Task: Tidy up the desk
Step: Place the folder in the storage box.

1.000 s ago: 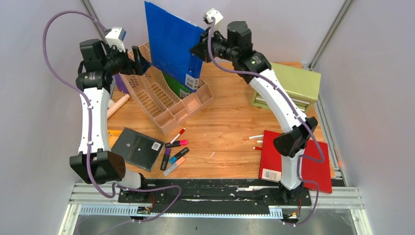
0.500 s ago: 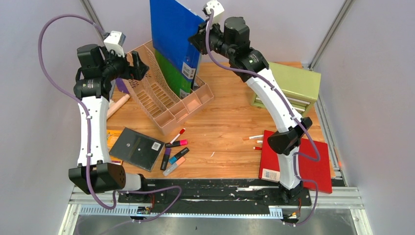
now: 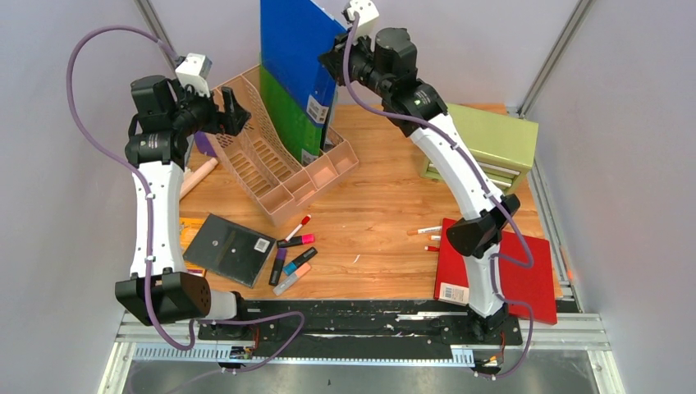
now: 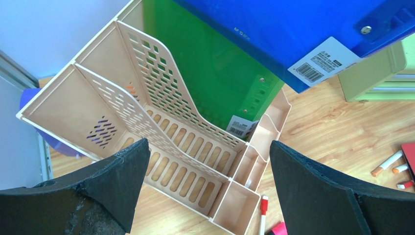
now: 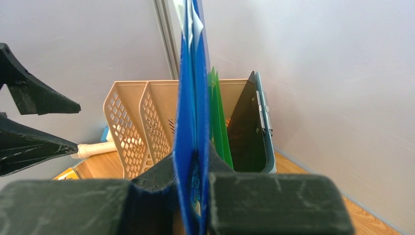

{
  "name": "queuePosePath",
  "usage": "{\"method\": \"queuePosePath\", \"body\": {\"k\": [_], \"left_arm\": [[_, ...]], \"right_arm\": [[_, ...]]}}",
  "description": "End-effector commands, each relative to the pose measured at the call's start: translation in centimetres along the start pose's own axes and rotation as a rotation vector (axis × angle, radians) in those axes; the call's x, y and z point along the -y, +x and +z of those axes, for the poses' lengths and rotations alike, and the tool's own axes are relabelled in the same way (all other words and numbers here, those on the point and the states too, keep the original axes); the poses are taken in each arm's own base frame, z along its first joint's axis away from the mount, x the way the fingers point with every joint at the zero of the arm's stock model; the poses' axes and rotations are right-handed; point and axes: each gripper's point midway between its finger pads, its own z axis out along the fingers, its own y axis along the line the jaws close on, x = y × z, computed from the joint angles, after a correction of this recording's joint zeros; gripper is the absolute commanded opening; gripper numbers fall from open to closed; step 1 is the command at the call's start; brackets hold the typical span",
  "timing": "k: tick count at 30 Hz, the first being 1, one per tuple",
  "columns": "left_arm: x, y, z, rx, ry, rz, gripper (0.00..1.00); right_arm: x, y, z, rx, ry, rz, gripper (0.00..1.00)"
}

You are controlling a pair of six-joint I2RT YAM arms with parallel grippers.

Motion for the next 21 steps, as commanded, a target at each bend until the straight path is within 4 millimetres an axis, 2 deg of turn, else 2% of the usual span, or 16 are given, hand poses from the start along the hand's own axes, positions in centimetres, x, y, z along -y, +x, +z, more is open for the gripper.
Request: {"method": "queuePosePath", "body": {"k": [1, 13, 21], "left_arm": [[0.2, -1.0, -0.6, 0.040, 0.005, 0.039, 1.00], [1.0, -1.2, -1.2, 0.090, 0.020, 0.055, 1.00], [1.3, -0.1, -0.9, 0.074, 0.039, 0.032, 1.00]], "right_arm": [[0.3, -1.4, 1.4, 0.093, 0.018, 0.015, 0.00], [-0.1, 4.3, 4.8, 0.019, 0.013, 0.045, 0.00], [-0.9, 7.4, 6.7, -0.003, 0.014, 0.027, 0.00]]}}
